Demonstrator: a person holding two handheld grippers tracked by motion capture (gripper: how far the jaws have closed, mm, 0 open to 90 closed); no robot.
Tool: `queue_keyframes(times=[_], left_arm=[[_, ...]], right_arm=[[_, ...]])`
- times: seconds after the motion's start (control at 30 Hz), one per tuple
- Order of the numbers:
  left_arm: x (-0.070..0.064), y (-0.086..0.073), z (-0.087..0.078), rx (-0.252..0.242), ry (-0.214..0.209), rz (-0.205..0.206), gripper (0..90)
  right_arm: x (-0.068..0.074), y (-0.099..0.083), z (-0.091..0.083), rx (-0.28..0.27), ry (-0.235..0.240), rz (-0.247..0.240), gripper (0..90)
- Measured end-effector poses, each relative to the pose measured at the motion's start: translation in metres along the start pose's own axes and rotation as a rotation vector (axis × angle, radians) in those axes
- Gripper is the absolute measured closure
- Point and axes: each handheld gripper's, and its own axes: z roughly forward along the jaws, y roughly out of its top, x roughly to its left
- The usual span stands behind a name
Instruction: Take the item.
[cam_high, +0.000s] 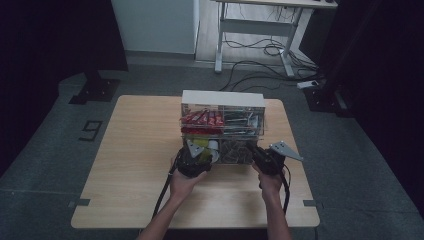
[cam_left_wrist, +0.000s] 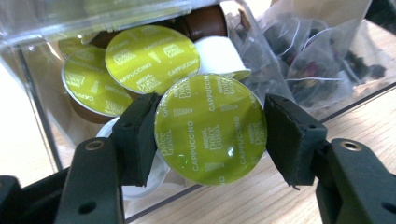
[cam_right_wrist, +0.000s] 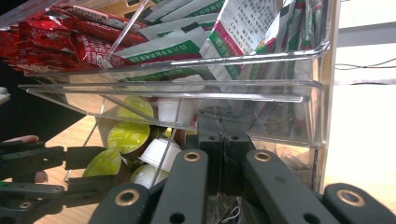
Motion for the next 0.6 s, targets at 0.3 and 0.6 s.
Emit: queue_keyframes(times=[0.3, 0.6], left_arm=[[0.002, 0.001, -0.011, -0.017, -0.025, -0.007, 38.4], [0.007, -0.002, -0.026, -0.03, -0.046, -0.018, 38.4]], right_arm=[[0.0, 0.0, 0.0, 0.0, -0.001, 0.0, 88.9], [-0.001, 0.0, 0.0, 0.0, 0.0, -0.001, 88.7]])
